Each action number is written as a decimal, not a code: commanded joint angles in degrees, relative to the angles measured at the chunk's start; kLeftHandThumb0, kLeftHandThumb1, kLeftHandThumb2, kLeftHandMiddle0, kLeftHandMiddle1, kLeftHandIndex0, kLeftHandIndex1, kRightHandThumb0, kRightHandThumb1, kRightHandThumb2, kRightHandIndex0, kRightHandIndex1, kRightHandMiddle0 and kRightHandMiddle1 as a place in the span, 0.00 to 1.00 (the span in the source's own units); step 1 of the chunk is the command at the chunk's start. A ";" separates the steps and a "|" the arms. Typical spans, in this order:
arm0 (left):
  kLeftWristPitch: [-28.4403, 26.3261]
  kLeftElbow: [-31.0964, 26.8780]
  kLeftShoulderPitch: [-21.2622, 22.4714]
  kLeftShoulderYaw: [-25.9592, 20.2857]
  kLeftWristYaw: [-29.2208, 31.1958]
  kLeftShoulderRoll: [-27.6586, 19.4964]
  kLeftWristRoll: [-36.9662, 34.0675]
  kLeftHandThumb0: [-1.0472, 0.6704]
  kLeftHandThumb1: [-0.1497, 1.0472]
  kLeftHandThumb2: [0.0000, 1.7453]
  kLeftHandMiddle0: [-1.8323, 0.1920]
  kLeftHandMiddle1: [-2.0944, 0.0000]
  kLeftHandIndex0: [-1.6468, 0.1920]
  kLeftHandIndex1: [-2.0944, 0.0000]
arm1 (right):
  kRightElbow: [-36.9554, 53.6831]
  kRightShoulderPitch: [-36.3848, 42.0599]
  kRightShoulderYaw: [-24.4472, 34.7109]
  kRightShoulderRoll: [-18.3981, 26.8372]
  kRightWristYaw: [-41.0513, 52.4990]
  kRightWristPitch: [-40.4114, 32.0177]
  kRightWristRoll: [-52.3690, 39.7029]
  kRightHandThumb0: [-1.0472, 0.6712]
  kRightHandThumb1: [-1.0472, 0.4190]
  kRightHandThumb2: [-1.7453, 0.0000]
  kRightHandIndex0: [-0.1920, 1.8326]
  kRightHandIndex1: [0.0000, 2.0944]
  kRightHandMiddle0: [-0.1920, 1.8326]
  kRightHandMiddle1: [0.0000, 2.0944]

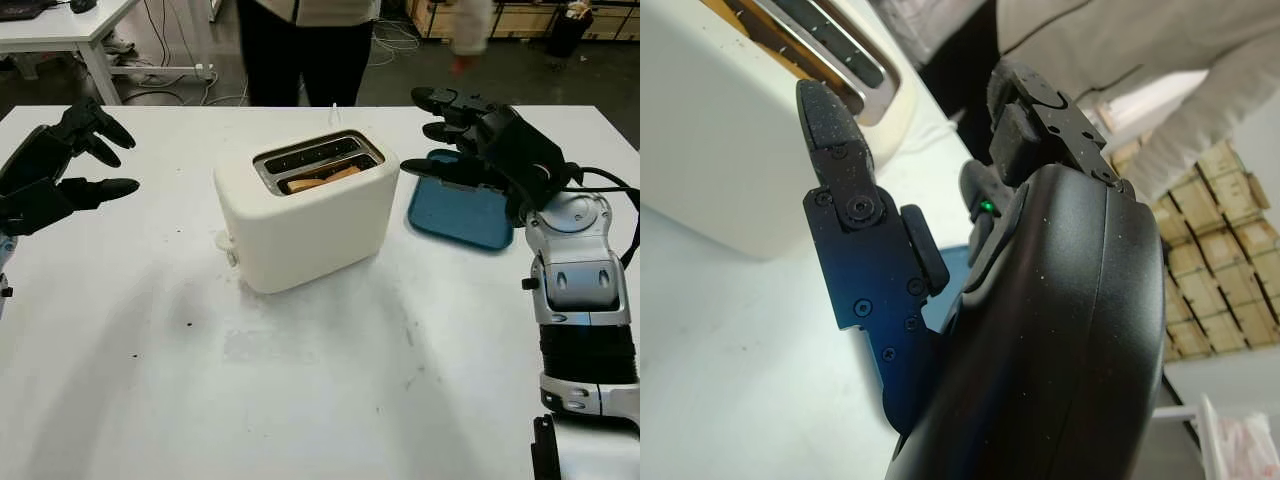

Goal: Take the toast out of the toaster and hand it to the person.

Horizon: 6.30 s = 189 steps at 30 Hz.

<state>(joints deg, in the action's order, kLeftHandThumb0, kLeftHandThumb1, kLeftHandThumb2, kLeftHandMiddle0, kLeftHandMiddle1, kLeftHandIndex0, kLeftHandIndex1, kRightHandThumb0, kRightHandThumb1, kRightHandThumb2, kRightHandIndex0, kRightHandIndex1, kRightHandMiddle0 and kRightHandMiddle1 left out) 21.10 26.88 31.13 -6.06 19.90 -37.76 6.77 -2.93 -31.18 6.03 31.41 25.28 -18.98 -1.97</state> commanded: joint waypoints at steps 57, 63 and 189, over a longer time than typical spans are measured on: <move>-0.24 -0.34 0.93 0.11 0.10 -0.21 -0.51 0.00 0.89 0.15 0.87 0.17 0.88 0.20 | 0.75 -0.97 0.04 -0.45 -0.12 -0.60 -0.75 0.36 0.20 1.00 0.10 0.36 0.29 0.00; -0.49 -0.02 1.10 -0.29 0.59 0.22 -1.73 0.00 0.89 0.14 0.86 0.18 0.87 0.21 | 1.34 -1.23 -0.14 -0.50 -0.53 -1.30 -0.47 0.36 0.20 1.00 0.10 0.36 0.30 0.00; -1.46 -1.40 0.18 -0.37 0.03 -0.03 -1.85 0.00 0.89 0.14 0.86 0.17 0.88 0.20 | 1.04 -1.56 -0.32 -0.41 -0.01 -1.12 -0.48 0.38 0.20 1.00 0.10 0.37 0.30 0.00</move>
<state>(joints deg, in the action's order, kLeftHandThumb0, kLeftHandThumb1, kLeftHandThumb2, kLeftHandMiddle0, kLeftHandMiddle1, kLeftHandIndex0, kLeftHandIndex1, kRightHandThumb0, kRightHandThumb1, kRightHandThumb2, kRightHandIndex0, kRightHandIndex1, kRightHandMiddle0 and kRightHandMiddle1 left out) 19.64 25.85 31.14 -6.16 19.96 -37.74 5.29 -2.57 -31.81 5.72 31.30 25.50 -19.36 -1.90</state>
